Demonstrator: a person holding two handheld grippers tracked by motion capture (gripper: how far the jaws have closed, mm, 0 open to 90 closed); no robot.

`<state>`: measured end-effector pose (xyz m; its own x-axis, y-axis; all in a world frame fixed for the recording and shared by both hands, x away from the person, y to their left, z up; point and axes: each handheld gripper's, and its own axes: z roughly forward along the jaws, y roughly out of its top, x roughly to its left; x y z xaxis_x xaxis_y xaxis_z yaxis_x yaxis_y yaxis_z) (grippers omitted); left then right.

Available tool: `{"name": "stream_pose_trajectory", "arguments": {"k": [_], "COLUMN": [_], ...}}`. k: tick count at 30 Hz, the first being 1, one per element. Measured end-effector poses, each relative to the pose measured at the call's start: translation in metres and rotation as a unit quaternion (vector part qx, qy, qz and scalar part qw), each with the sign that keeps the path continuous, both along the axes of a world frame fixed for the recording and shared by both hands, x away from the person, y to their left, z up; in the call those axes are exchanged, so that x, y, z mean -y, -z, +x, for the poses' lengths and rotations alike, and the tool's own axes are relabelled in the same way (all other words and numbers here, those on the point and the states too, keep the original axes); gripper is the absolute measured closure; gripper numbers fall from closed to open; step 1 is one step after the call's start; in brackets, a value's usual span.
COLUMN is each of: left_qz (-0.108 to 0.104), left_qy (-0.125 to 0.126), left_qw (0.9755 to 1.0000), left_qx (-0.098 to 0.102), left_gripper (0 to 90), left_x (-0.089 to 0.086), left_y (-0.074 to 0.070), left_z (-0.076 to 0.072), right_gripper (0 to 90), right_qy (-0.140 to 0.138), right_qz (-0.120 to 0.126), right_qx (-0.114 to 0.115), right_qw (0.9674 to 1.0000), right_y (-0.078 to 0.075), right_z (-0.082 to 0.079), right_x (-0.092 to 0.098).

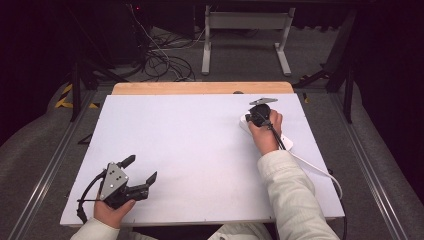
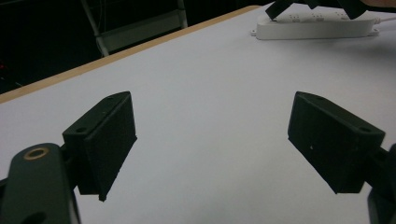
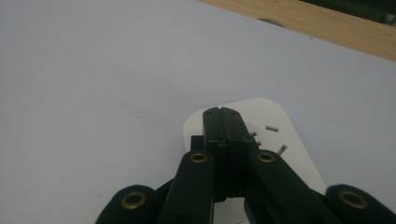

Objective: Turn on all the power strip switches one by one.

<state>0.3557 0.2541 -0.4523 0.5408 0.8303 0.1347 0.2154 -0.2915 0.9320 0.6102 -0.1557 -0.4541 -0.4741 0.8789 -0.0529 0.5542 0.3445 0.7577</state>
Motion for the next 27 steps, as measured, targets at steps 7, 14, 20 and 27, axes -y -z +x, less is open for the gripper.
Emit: {"name": "stream_pose_trajectory", "arguments": {"k": [7,14,20,27], "left_qz": [0.0,0.0,0.001,0.0], "left_qy": [0.0,0.001,0.0,0.0], "left_qw": [1.0,1.0,1.0,1.0], "left_qx": [0.0,0.0,0.001,0.002], "left_gripper": [15.6,15.7,15.6,15.7], "left_x": [0.0002,0.0,0.0002,0.0004], "left_y": [0.0001,-0.0001,-0.0001,-0.0003], "left_z": [0.0002,-0.0002,-0.0002,-0.0005], "right_gripper": [90.0,90.0,90.0,90.0], "right_qy": [0.0,0.006,0.008,0.008], "right_qz": [-0.004,-0.002,0.0,-0.003], "right_qx": [0.002,0.004,0.0,0.001], "right_qw": [1.0,1.0,1.0,1.0], "right_y": [0.0024,0.004,0.0042,0.0048], "right_z": [-0.0008,-0.0015,-0.0012,-0.0014], "right_x": [-0.0015,-0.0022,-0.0015,-0.0023]}}
